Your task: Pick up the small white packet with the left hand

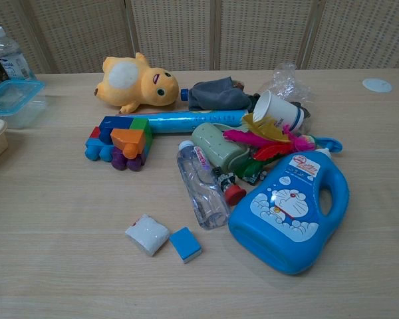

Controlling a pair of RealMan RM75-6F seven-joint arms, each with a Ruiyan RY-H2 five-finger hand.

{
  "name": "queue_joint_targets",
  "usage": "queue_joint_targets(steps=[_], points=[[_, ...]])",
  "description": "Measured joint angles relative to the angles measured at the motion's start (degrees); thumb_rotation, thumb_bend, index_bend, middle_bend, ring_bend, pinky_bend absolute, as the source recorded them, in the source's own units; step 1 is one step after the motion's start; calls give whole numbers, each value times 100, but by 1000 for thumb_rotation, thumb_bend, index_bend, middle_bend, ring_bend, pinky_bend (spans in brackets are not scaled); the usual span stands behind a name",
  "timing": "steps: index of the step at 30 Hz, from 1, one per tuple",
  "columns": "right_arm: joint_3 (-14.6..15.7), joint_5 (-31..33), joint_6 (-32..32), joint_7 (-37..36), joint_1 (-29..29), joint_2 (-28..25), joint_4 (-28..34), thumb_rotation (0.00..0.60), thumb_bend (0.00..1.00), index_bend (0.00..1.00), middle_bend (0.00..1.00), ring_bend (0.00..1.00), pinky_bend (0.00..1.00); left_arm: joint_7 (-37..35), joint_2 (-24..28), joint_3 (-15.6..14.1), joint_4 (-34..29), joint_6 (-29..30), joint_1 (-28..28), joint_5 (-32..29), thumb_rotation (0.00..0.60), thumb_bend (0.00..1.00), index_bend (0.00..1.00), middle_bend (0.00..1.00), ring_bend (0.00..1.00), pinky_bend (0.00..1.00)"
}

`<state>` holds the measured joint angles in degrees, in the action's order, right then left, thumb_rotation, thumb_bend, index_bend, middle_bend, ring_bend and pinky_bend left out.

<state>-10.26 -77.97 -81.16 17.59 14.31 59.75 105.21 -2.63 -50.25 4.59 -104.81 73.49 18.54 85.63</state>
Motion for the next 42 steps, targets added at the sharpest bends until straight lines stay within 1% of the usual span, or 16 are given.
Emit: queue_joint_targets(steps=[14,20,25,30,35,42], points=[[40,-96,-15,-264,-45,-69,15,507,235,82,164,0,0,-29,7,-19,1,-136,98,157,600,302,0,0,0,0],[80,-107,-13,-308,-75,-61,-1,506,237,83,163,0,0,-108,3,-102,62,-506,275,322,600,303,0,0,0,0],[144,-172,-26,-367,-114,-38,-9,506,237,83,162,0,0,-167,-115,-228,146,-1035,551,541,600,303,0,0,0,0],[206,-262,-75,-397,-171,-38,-3,505,237,82,162,0,0,-99,-506,-329,274,-1562,880,679,600,302,0,0,0,0],[246,-353,-189,-448,-265,-104,35,506,236,82,163,0,0,143,-1019,-365,457,-1881,1149,754,600,302,0,1,0,0],[295,-414,-317,-577,-394,-158,12,506,237,81,163,0,0,569,-1820,-398,770,-2311,1541,826,600,304,0,71,0,0]])
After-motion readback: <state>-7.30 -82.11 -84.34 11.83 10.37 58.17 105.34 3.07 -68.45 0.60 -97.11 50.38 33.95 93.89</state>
